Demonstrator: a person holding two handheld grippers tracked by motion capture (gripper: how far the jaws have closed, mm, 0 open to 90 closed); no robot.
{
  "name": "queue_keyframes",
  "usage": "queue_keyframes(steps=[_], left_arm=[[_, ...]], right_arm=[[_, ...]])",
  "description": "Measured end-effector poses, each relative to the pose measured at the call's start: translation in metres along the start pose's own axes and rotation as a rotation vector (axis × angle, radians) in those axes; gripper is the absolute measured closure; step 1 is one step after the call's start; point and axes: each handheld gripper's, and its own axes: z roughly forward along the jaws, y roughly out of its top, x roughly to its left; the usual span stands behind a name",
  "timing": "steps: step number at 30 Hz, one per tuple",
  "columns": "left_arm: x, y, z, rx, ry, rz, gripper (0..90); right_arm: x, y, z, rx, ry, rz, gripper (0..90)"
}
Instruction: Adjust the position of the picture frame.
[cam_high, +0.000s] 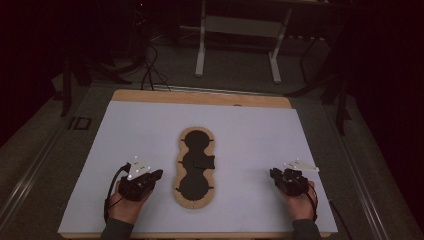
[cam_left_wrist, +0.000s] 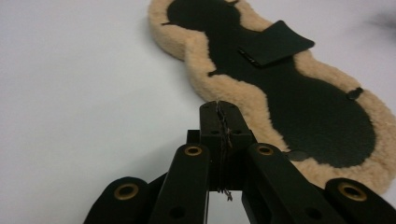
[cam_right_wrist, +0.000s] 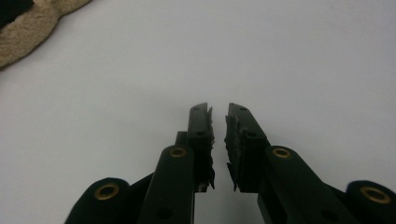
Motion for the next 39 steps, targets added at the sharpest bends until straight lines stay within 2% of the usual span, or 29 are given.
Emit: queue_keyframes(steps=[5,11,13,16,19,21,25,31,39], left_arm=[[-0.010,0.003,0.006,0.004,-0.026,0.023,90.0],[-0.025,0.007,0.013,0.011,-0.055,0.069,90.0],[-0.025,0.007,0.013,0.011,-0.055,0.069,89.9],[-0.035,0.009,0.018,0.021,-0.080,0.084,89.9],[-0.041,0.011,0.021,0.026,-0.090,0.098,89.8],[-0.050,0.013,0.028,0.040,-0.100,0.126,89.7],[-0.060,0.018,0.037,0.051,-0.114,0.142,89.6],[-0.067,0.025,0.051,0.082,-0.133,0.163,86.9],[-0.070,0.034,0.063,0.101,-0.166,0.162,87.5]], right_arm=[[0.001,0.000,0.000,0.002,0.001,-0.004,79.2],[0.001,0.000,0.000,0.001,0.004,-0.002,78.4],[0.000,0.000,0.000,-0.001,0.004,-0.003,78.4],[0.000,0.000,0.001,-0.001,0.006,0.001,77.0],[0.000,0.000,0.001,-0.002,0.005,0.003,76.4],[-0.001,-0.001,0.000,-0.002,0.005,0.010,76.0],[-0.002,-0.001,0.000,-0.005,0.007,0.011,75.4],[-0.003,-0.002,-0.001,-0.008,0.008,0.019,73.9],[-0.004,-0.002,0.000,-0.007,0.010,0.017,72.5]])
